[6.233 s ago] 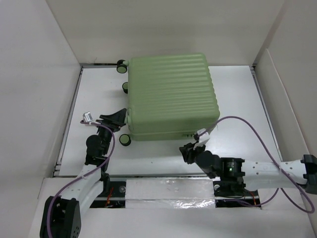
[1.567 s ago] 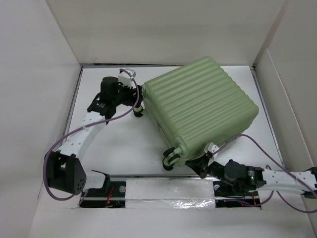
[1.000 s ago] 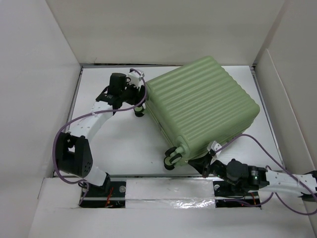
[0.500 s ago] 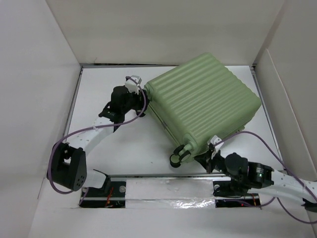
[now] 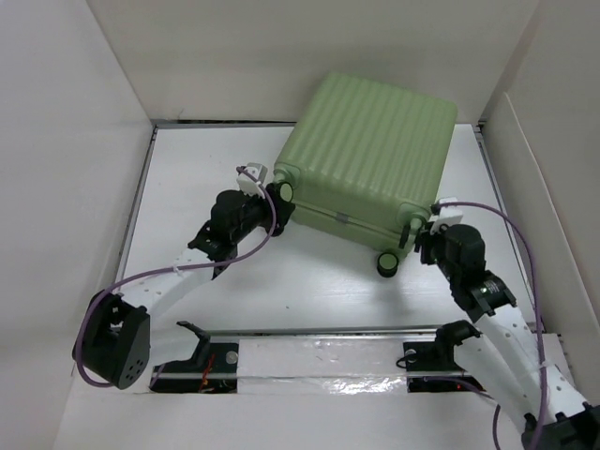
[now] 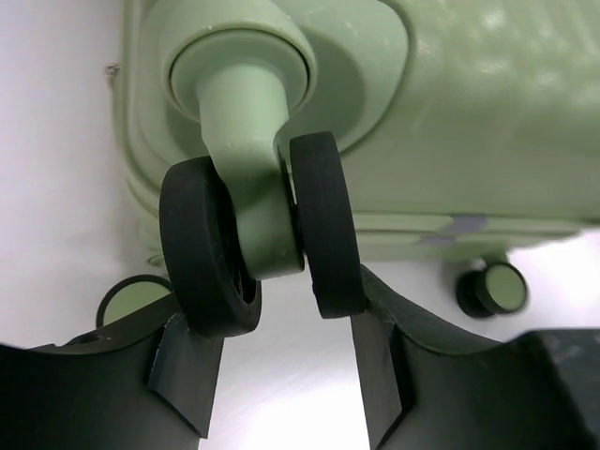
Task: Pack the luggage
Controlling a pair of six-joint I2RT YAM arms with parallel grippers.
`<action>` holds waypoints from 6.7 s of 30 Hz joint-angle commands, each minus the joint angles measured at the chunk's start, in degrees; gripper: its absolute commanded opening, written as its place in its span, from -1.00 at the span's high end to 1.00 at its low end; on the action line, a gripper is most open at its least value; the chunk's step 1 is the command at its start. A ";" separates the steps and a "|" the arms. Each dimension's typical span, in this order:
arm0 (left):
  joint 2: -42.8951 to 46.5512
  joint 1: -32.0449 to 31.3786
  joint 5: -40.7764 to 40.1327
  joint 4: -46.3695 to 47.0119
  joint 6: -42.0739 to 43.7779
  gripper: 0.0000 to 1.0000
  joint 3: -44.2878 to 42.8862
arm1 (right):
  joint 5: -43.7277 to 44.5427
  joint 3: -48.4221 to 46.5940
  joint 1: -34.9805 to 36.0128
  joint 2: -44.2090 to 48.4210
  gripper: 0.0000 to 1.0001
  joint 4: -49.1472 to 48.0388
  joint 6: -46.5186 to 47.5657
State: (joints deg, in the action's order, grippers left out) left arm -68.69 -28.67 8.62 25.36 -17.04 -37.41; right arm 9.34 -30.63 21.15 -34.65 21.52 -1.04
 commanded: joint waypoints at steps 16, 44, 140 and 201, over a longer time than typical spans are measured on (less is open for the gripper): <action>6.02 -2.89 -1.24 12.69 -9.86 -0.50 1.89 | -21.21 11.47 -7.26 7.14 1.00 -19.24 -4.15; 3.64 -2.89 -8.09 14.36 -9.42 1.00 -0.65 | 11.82 15.07 21.83 12.76 0.71 -13.17 -16.00; 0.13 -1.57 -14.07 23.50 -11.88 1.00 -0.57 | -8.73 20.97 4.68 2.03 1.00 -37.10 -6.68; 0.04 10.74 -2.21 28.15 -21.89 1.00 2.50 | -12.28 13.13 -1.65 -23.27 0.96 -59.48 -5.81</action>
State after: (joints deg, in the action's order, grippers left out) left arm -73.32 -17.58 7.55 39.92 -38.22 -35.53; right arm -8.97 -16.84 16.01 -59.13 -26.24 -3.86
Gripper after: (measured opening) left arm 0.454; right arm 0.051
